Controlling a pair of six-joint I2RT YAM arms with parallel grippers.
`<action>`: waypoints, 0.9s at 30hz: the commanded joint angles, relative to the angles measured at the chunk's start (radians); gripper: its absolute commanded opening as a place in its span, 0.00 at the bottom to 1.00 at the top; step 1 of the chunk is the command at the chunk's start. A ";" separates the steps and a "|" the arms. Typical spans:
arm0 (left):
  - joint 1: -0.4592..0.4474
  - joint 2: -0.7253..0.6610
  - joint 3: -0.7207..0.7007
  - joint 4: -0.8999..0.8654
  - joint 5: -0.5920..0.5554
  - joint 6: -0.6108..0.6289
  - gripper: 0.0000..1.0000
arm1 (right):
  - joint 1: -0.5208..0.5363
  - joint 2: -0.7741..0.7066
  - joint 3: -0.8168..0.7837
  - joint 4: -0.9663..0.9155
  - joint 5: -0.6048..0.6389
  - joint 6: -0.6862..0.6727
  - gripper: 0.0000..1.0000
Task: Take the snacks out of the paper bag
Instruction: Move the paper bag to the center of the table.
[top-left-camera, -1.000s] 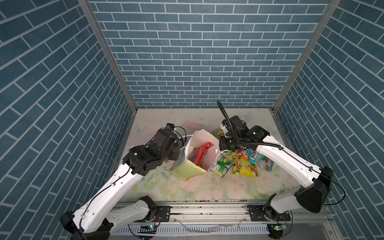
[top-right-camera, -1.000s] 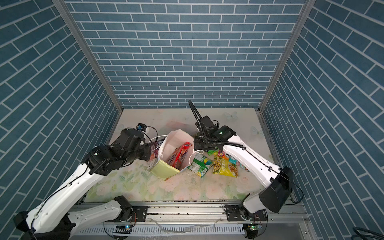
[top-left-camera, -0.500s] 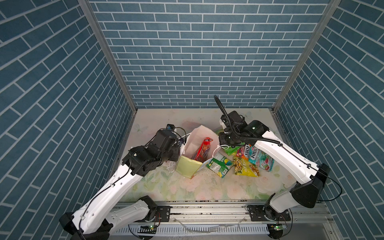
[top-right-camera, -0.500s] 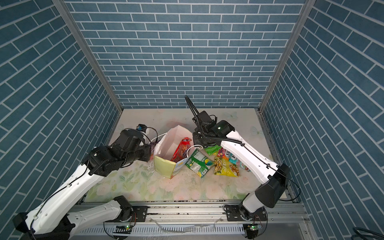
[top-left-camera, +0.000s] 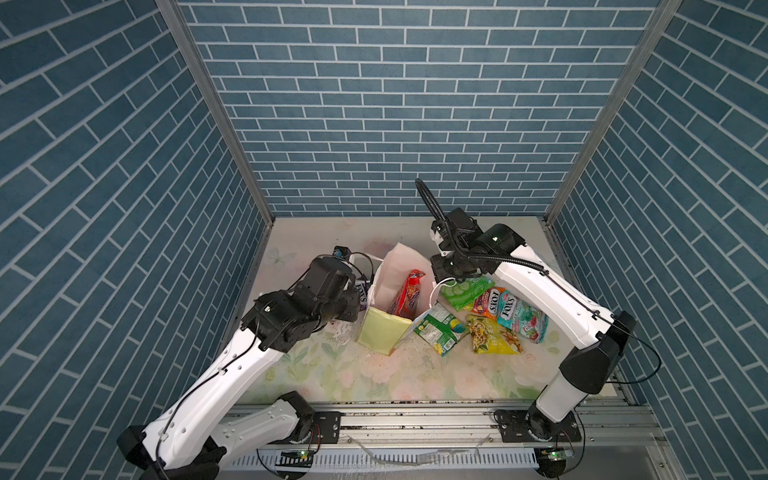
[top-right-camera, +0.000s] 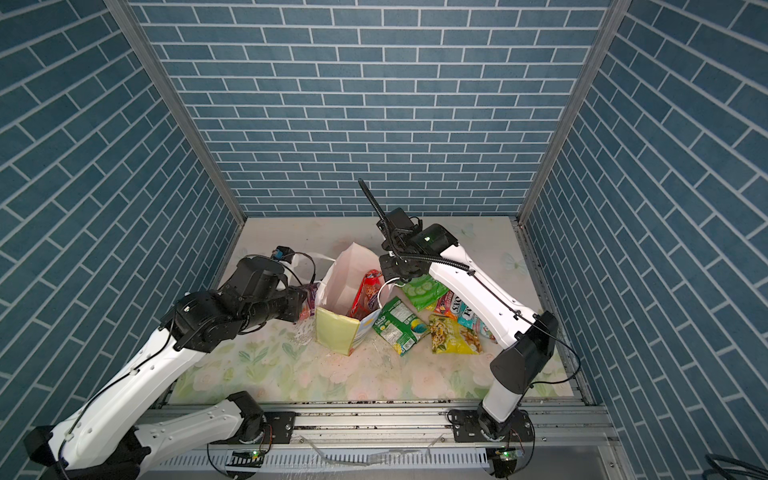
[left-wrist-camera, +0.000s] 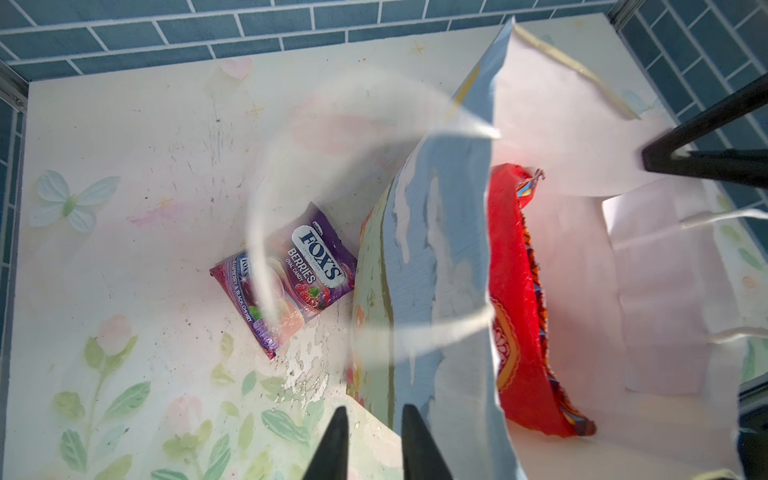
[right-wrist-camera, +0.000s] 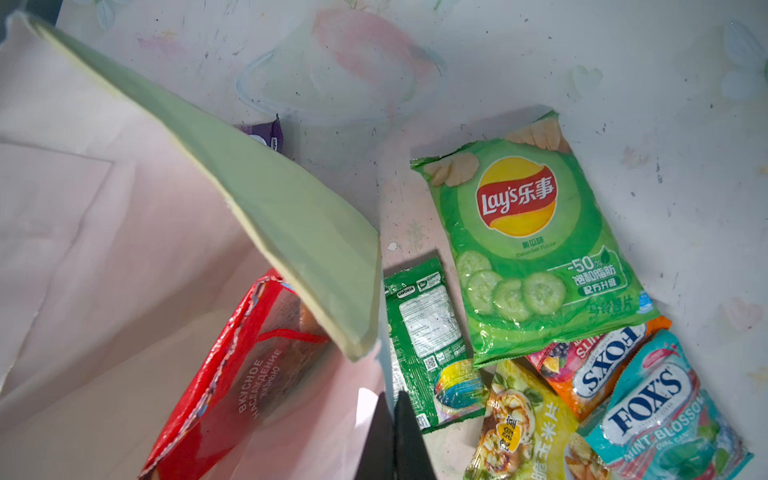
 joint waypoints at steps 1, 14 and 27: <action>0.006 -0.002 0.050 0.005 -0.006 0.014 0.30 | -0.009 0.023 0.101 -0.015 0.030 -0.091 0.00; 0.007 0.040 0.094 0.062 0.067 0.033 0.38 | -0.009 0.127 0.274 -0.068 -0.034 -0.166 0.00; 0.008 0.190 0.170 0.100 0.033 0.142 0.39 | -0.009 0.164 0.300 -0.055 -0.056 -0.170 0.00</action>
